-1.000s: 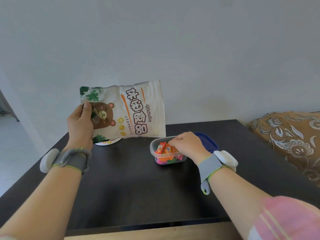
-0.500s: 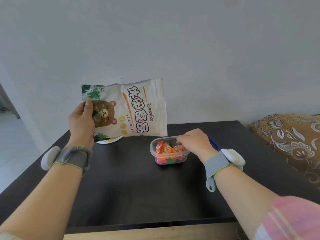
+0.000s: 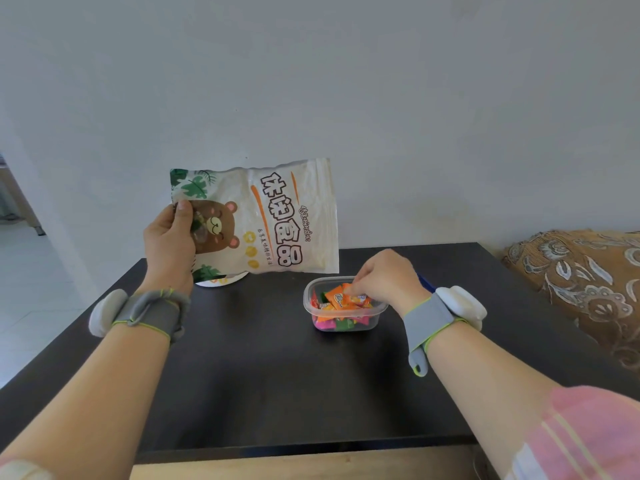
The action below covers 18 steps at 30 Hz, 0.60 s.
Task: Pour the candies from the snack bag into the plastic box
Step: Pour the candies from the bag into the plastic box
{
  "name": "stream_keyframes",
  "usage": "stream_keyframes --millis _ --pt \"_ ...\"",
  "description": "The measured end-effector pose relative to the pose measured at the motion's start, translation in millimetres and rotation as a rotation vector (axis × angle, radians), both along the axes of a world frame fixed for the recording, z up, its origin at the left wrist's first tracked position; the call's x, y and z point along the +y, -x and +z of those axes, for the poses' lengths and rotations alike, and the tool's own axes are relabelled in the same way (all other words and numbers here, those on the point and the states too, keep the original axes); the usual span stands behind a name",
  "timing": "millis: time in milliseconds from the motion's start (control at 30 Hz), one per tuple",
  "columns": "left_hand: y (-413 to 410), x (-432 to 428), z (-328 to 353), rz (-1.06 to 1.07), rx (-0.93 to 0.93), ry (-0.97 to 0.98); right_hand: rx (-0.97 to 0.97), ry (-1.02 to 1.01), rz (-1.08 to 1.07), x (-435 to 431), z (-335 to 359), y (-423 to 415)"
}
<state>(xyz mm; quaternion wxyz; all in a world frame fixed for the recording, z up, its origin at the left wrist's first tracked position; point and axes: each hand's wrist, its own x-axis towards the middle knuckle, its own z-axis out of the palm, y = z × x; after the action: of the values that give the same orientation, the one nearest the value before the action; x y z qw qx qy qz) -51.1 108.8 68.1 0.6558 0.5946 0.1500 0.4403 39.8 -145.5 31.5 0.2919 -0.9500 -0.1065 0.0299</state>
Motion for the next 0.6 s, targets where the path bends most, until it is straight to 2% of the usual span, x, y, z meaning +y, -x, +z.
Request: stream_keyframes --millis 67,167,467,600 --pt "0 -2 1 0.008 -0.003 0.003 -0.070 -0.052 0.011 -2 6 2" --pt "1 -1 0 -0.006 -0.004 0.010 -0.035 -0.095 0.031 1 7 7" --pt "7 -1 -1 -0.016 0.010 -0.007 0.014 0.053 0.049 15 1 14" --pt "6 -6 2 0.003 0.022 -0.005 -0.016 -0.002 0.025 16 1 16"
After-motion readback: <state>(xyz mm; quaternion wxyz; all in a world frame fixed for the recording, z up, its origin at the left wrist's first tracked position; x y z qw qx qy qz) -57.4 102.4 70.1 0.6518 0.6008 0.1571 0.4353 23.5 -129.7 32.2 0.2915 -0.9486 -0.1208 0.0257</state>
